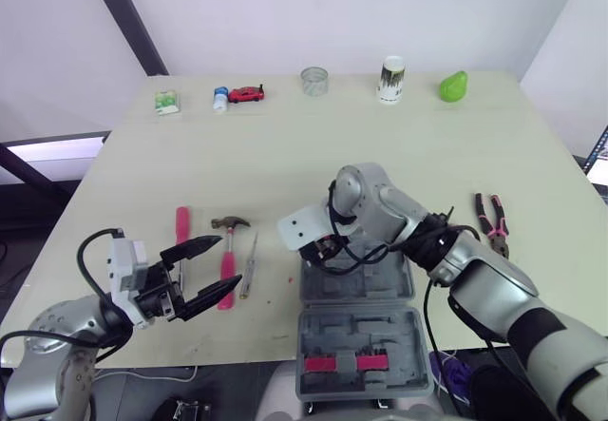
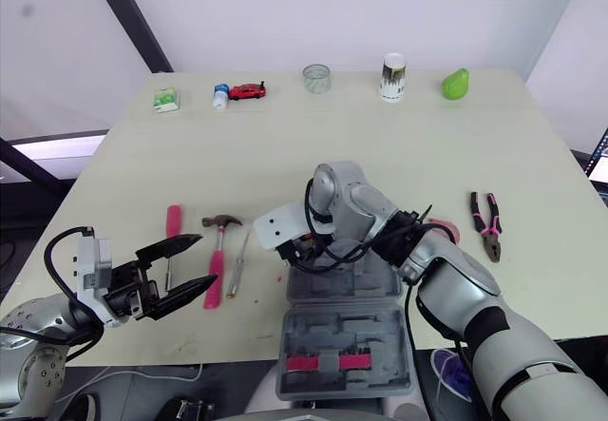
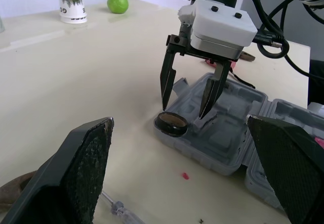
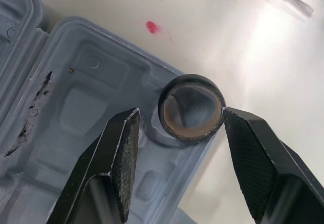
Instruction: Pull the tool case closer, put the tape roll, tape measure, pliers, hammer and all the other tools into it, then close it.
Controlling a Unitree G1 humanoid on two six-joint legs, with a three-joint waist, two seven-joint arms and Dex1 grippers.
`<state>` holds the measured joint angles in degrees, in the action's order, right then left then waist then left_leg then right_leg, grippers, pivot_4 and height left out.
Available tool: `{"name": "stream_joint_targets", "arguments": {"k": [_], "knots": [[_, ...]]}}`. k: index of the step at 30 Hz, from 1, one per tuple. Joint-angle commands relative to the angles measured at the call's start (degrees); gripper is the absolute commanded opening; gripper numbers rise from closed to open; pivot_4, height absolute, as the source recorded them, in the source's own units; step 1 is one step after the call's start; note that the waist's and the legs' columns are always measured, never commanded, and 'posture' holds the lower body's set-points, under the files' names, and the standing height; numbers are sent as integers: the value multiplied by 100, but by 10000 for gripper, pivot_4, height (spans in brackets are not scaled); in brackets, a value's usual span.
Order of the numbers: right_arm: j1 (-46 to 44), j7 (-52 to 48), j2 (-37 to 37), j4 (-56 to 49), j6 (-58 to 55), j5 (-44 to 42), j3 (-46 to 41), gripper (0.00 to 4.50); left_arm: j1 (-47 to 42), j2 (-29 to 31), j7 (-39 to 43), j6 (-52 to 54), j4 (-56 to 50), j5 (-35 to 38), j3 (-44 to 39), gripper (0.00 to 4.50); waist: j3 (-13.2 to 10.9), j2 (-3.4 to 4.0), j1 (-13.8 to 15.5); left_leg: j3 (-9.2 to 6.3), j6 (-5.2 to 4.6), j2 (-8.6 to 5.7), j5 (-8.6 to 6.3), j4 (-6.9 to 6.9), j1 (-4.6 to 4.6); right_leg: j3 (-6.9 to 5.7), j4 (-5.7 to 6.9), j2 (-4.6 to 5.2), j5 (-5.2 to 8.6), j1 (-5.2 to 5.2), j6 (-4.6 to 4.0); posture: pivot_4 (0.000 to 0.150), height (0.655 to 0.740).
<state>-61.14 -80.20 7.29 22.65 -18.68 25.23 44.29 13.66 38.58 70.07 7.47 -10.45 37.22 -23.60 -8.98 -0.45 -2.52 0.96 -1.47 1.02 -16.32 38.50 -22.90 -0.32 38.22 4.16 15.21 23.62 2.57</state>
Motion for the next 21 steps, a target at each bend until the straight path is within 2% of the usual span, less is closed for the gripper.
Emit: {"name": "stream_joint_targets", "arguments": {"k": [1,21], "knots": [[38,-58,-27,-218,-107,-96,-28,26889,9,52,15,-12,-51,45,-45,45000,0,0,1,0,0,0,0,-3,0,-1,-3,0,0,0,0,1500,7400],[478,225,64,-350,-125,-228,-26,26889,-58,94,85,51,-41,53,-22,45000,1,-1,2,1,1,-1,1,-13,-4,-19,-20,-3,-1,-2,0,1500,7400]]}}
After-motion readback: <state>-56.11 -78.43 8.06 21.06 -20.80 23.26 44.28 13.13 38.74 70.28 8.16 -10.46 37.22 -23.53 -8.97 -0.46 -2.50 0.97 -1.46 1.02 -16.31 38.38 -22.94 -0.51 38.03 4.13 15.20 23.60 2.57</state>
